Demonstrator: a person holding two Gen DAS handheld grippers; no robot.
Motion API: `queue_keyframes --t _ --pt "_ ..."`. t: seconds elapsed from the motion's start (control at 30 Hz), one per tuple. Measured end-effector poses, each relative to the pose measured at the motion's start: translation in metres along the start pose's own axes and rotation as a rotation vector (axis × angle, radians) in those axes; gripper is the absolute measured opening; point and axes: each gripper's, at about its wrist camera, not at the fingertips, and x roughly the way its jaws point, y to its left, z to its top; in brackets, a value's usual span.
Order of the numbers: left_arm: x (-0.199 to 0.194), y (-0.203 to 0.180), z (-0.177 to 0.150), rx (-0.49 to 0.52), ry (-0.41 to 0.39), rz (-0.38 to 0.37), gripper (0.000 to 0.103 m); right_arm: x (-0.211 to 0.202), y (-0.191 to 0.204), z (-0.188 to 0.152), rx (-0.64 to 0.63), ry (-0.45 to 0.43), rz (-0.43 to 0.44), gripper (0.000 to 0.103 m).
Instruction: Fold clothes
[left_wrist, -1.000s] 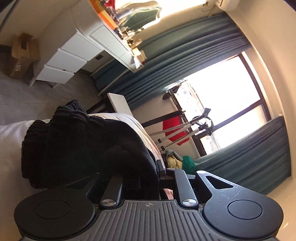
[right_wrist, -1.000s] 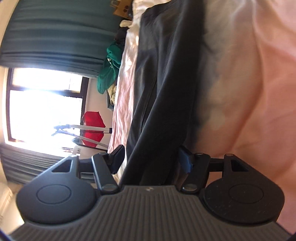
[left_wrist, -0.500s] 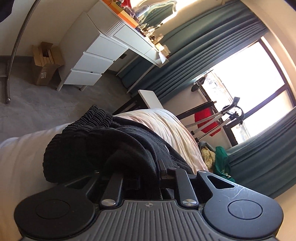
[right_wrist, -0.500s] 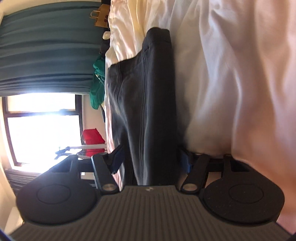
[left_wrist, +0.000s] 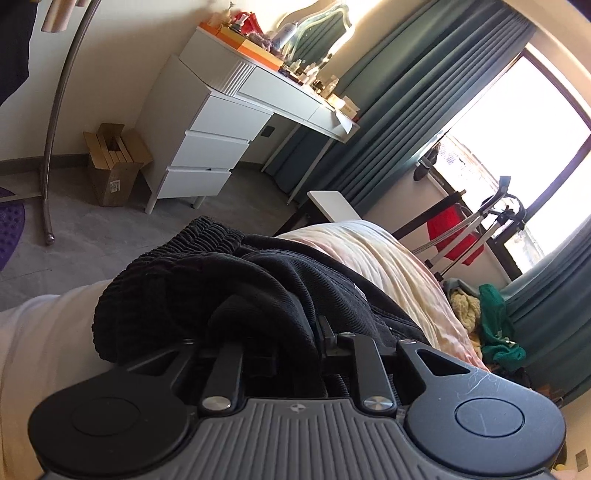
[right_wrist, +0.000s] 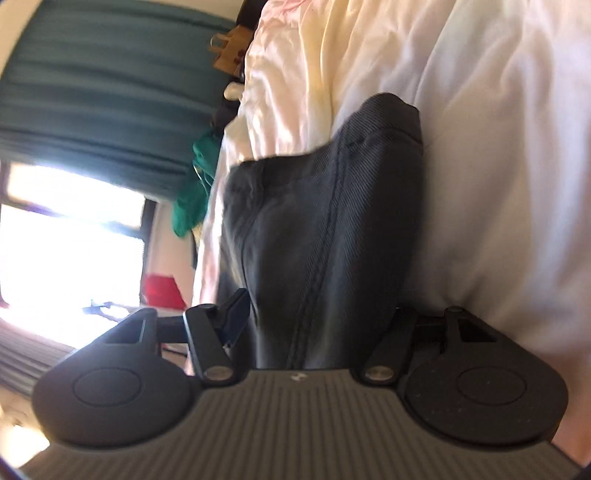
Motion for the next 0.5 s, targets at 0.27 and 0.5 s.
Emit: queue_keyframes --t 0.27,0.5 --pt "0.003 -0.001 -0.005 0.028 0.0 -0.005 0.021 -0.004 0.006 0.007 -0.036 -0.055 0.043 0.014" --pt "-0.01 -0.004 -0.012 0.087 0.057 -0.025 0.025 -0.051 0.033 0.029 -0.117 -0.081 0.074 0.013"
